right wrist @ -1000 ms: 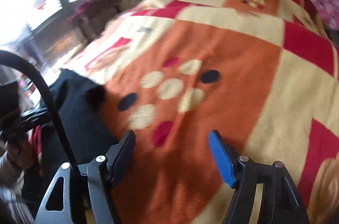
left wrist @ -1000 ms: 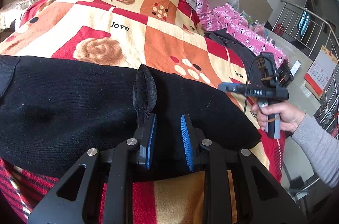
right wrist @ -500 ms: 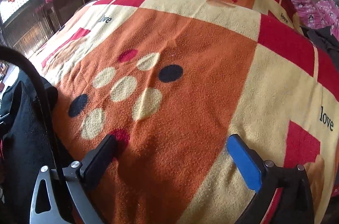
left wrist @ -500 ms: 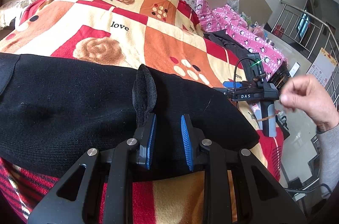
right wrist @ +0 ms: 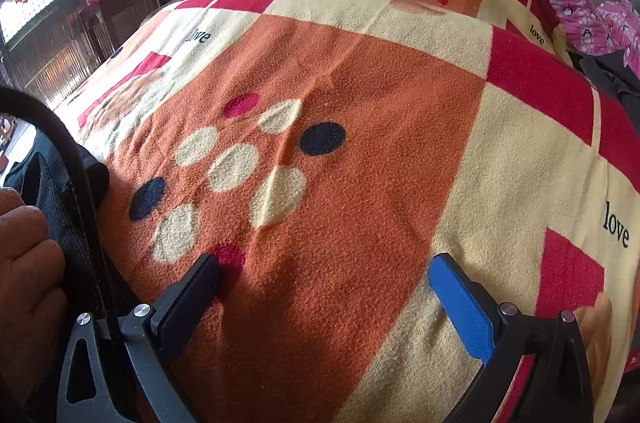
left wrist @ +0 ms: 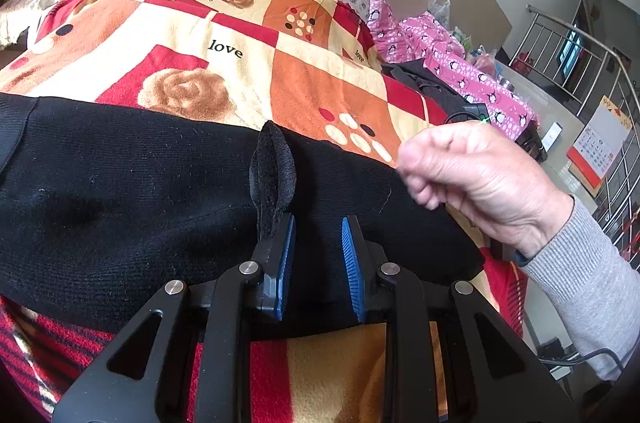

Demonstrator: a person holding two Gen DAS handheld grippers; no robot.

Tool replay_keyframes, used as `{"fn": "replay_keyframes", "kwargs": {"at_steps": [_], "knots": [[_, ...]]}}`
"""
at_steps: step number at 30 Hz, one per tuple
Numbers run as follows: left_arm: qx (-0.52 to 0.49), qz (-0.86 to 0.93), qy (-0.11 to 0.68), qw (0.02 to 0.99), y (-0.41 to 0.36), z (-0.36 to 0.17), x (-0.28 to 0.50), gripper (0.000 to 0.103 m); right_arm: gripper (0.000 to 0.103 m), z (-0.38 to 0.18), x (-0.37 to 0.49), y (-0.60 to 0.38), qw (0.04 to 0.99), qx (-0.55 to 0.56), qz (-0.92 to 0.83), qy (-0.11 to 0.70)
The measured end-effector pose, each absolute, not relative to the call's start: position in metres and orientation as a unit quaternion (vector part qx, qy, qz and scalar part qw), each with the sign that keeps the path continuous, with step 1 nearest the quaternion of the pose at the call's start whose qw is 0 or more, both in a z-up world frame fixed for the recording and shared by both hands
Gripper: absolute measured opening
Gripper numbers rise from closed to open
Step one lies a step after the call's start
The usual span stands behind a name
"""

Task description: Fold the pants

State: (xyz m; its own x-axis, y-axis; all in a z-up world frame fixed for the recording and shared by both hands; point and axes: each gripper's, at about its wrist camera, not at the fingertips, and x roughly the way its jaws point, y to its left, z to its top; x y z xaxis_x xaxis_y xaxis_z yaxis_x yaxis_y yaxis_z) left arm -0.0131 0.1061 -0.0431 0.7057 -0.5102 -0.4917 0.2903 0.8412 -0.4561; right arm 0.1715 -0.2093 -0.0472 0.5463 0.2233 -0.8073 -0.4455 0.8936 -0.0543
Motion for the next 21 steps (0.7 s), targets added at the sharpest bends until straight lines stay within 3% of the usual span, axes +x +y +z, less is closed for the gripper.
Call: {"fn": "replay_keyframes", "kwargs": {"at_steps": [21], "knots": [[-0.171,-0.216,0.313,0.909,0.104,-0.0418,-0.015,0.023,0.103,-0.0472,0.1712,-0.2094,0.87,-0.127,0.192,0.436]]}}
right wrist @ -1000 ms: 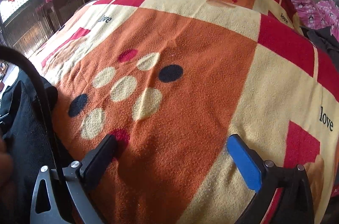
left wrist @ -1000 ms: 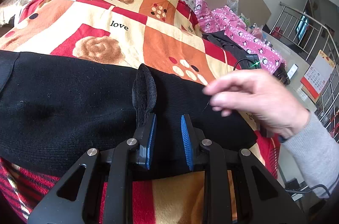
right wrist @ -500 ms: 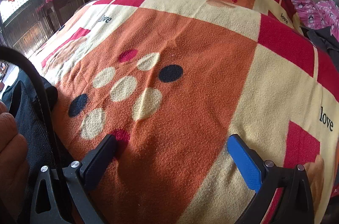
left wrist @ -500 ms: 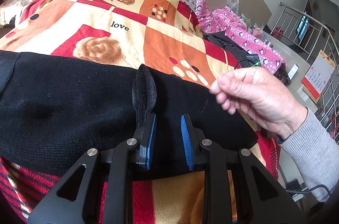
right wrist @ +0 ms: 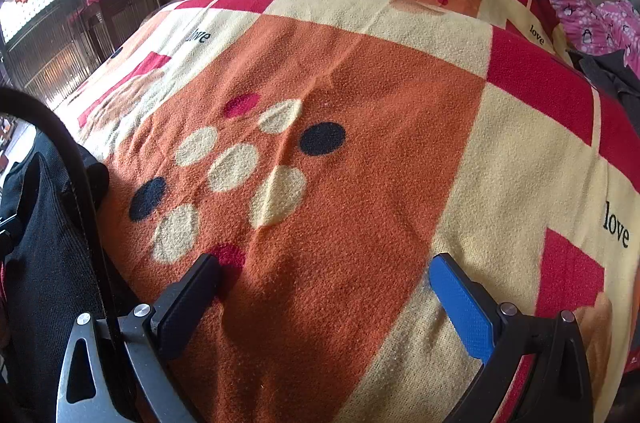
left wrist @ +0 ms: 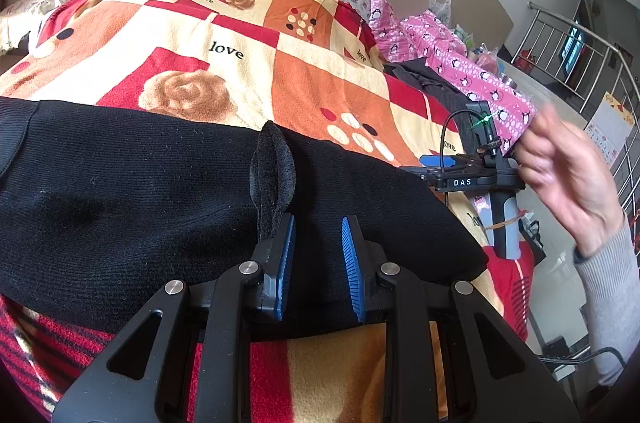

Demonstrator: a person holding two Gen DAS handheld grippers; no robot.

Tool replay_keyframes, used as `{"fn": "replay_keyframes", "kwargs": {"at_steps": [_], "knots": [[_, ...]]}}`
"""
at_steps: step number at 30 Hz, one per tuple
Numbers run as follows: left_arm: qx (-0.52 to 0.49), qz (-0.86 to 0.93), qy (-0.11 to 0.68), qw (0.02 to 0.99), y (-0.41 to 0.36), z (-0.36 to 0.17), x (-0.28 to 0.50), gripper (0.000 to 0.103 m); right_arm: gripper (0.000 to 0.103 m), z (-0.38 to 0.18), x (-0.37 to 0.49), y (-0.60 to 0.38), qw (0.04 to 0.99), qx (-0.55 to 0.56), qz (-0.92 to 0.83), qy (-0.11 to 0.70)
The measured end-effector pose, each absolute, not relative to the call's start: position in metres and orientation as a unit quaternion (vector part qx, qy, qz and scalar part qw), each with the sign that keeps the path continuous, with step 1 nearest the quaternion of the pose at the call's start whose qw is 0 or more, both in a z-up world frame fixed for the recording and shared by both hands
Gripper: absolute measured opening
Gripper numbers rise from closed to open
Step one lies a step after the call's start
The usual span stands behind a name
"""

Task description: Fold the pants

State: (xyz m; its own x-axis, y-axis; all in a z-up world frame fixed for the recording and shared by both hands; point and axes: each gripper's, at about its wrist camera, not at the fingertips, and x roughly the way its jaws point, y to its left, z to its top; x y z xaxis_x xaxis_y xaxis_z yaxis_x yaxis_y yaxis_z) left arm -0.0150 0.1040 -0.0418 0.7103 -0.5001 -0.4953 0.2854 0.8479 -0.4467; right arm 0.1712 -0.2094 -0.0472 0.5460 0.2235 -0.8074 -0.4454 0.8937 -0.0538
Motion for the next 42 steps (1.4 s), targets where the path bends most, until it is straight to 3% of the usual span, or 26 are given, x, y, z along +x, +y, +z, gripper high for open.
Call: {"fn": "replay_keyframes", "kwargs": {"at_steps": [12,15,17,20,32,42], "knots": [[-0.178,-0.22,0.316,0.906,0.106,-0.042,-0.014,0.024,0.103,-0.047,0.171,-0.209,0.87,-0.127,0.193,0.436],[-0.18,-0.24,0.318,0.899,0.105,-0.041,-0.013,0.035,0.103,-0.047,0.171,-0.21,0.87,-0.127,0.193,0.436],[-0.178,-0.257,0.318,0.895,0.104,-0.036,-0.016,0.053,0.103,-0.047,0.171,-0.21,0.87,-0.127,0.193,0.436],[-0.182,-0.247,0.309,0.9,0.107,-0.026,-0.032,0.063,0.103,-0.047,0.171,-0.21,0.87,-0.127,0.193,0.436],[-0.374,-0.01,0.293,0.88,0.266,-0.041,-0.088,0.069,0.103,-0.047,0.171,-0.21,0.87,-0.127,0.193,0.436],[-0.512,-0.025,0.29,0.808,0.293,-0.068,-0.042,0.069,0.103,-0.047,0.172,-0.204,0.873,-0.11,0.16,0.447]]}}
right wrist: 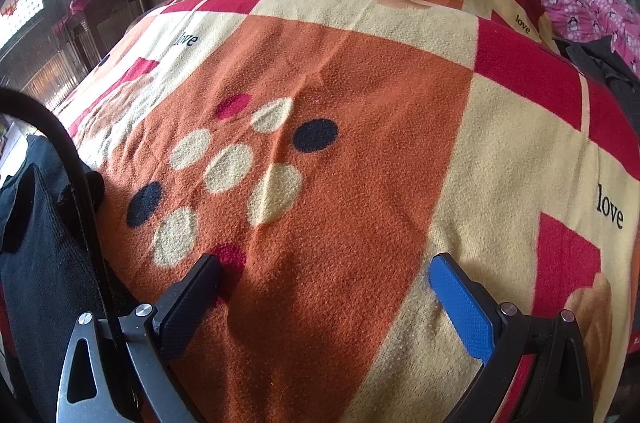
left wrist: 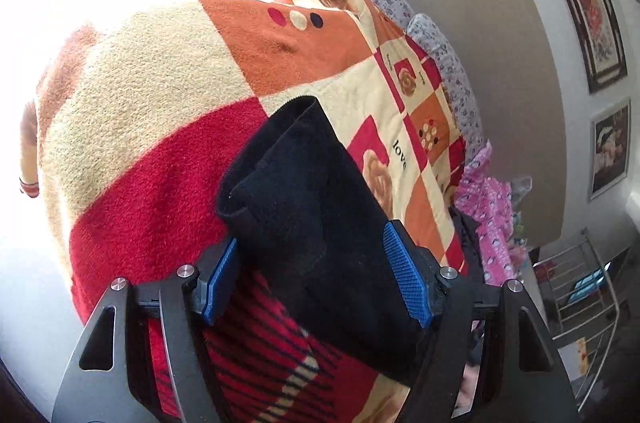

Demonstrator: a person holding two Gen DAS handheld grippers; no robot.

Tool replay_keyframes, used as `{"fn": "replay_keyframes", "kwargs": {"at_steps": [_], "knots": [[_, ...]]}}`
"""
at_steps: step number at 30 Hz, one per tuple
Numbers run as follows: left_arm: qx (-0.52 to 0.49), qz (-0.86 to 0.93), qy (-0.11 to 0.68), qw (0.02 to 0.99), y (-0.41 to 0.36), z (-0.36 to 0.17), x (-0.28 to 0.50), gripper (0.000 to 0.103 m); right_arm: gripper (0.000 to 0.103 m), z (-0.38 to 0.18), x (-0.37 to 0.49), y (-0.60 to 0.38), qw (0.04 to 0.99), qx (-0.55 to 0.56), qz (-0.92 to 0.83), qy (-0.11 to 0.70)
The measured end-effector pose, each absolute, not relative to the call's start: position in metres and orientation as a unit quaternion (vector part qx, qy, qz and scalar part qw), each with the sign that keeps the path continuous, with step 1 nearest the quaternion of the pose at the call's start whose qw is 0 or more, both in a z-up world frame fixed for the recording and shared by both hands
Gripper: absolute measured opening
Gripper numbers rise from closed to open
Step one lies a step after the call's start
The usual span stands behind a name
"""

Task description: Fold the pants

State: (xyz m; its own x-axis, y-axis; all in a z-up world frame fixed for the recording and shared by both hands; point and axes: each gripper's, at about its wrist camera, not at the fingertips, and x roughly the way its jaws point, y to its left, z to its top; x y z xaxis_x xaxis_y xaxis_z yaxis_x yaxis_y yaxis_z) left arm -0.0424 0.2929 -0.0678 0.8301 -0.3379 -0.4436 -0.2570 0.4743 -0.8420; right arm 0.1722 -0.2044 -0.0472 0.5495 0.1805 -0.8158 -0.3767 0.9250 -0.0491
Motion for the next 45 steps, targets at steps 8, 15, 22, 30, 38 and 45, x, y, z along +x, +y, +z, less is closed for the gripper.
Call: {"fn": "replay_keyframes", "kwargs": {"at_steps": [8,15,22,30,38,45], "knots": [[-0.505,0.008,0.266,0.821,0.293,-0.064,-0.046,0.053,0.103,-0.048,0.17,-0.203,0.88,-0.101,0.144,0.442],[-0.449,0.068,0.258,0.853,0.284,-0.063,-0.052,0.01,0.103,-0.048,0.17,-0.204,0.88,-0.099,0.144,0.441],[-0.147,0.096,0.206,0.963,0.199,-0.01,-0.052,0.009,0.103,-0.048,0.17,-0.205,0.878,-0.101,0.151,0.444],[0.127,0.009,0.144,0.981,0.085,-0.009,-0.059,0.009,0.072,0.0,0.172,-0.216,0.863,0.065,0.187,0.465],[0.186,-0.029,0.115,0.975,0.045,-0.015,-0.078,0.009,0.074,0.033,0.13,-0.141,0.744,0.242,0.433,0.447],[0.23,-0.055,0.112,0.965,0.027,-0.018,-0.088,0.009,0.074,0.016,0.122,-0.092,0.7,0.247,0.477,0.47]]}}
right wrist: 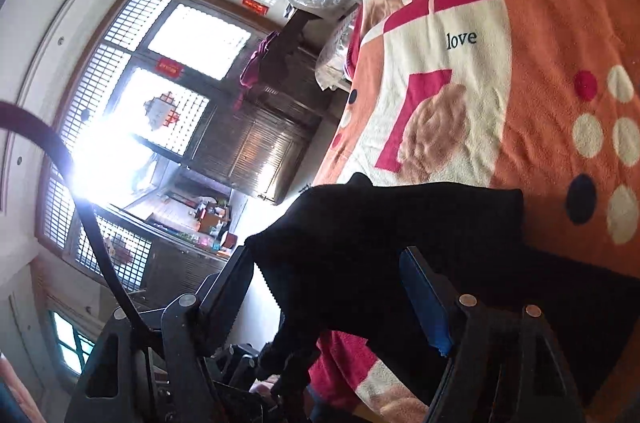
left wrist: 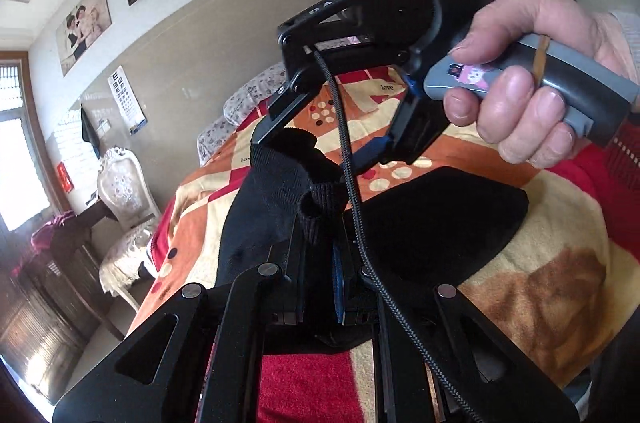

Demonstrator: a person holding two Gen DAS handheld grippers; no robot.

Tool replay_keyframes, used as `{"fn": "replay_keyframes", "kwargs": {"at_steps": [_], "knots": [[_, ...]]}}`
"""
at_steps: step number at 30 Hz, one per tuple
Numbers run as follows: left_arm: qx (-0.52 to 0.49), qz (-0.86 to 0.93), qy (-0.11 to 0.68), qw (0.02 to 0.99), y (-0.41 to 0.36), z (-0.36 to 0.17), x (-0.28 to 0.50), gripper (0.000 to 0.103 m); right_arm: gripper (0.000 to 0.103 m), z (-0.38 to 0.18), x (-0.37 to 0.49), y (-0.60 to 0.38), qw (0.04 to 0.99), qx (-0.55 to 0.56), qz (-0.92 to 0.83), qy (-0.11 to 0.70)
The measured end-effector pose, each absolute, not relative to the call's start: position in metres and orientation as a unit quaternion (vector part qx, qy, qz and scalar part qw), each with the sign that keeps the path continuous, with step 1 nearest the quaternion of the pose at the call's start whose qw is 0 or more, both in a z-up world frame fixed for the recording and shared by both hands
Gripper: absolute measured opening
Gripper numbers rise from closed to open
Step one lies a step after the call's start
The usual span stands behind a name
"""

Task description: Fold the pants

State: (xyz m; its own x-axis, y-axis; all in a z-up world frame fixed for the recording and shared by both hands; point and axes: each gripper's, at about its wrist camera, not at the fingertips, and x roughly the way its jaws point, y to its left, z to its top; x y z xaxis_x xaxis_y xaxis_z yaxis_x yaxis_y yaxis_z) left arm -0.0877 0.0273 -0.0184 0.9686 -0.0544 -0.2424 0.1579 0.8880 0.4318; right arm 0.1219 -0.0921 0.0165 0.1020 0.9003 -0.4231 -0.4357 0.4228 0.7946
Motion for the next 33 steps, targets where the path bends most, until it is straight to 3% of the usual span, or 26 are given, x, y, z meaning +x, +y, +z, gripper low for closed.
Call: {"fn": "replay_keyframes", "kwargs": {"at_steps": [1,2,3,4,14,21,27,31,33], "knots": [[0.235,-0.06,0.113,0.963,0.025,-0.019,-0.089,0.009,0.068,0.018,0.122,-0.09,0.708,0.235,0.473,0.469],[0.238,-0.065,0.116,0.962,0.024,-0.02,-0.09,0.009,0.038,0.021,0.12,-0.09,0.721,0.215,0.468,0.464],[0.242,-0.07,0.117,0.961,0.02,-0.021,-0.09,0.009,0.021,0.021,0.123,-0.093,0.722,0.203,0.469,0.466],[0.248,-0.075,0.115,0.959,0.016,-0.022,-0.09,0.009,0.016,0.019,0.126,-0.099,0.723,0.2,0.462,0.474],[0.299,-0.141,0.108,0.938,-0.049,-0.041,-0.091,0.009,0.014,0.007,0.121,-0.2,0.752,0.238,0.407,0.462],[0.311,-0.161,0.151,0.924,-0.08,-0.046,-0.068,0.009,0.015,-0.024,0.127,-0.249,0.75,0.299,0.368,0.462],[0.338,-0.142,0.168,0.915,-0.099,-0.05,-0.056,0.01,0.025,-0.038,0.135,-0.27,0.788,0.294,0.282,0.461],[0.34,-0.138,0.173,0.914,-0.102,-0.048,-0.062,0.013,0.025,-0.018,0.126,-0.273,0.818,0.266,0.291,0.419],[0.33,-0.163,0.169,0.914,-0.094,-0.043,-0.077,0.021,0.025,-0.001,0.12,-0.267,0.822,0.251,0.318,0.4]]}}
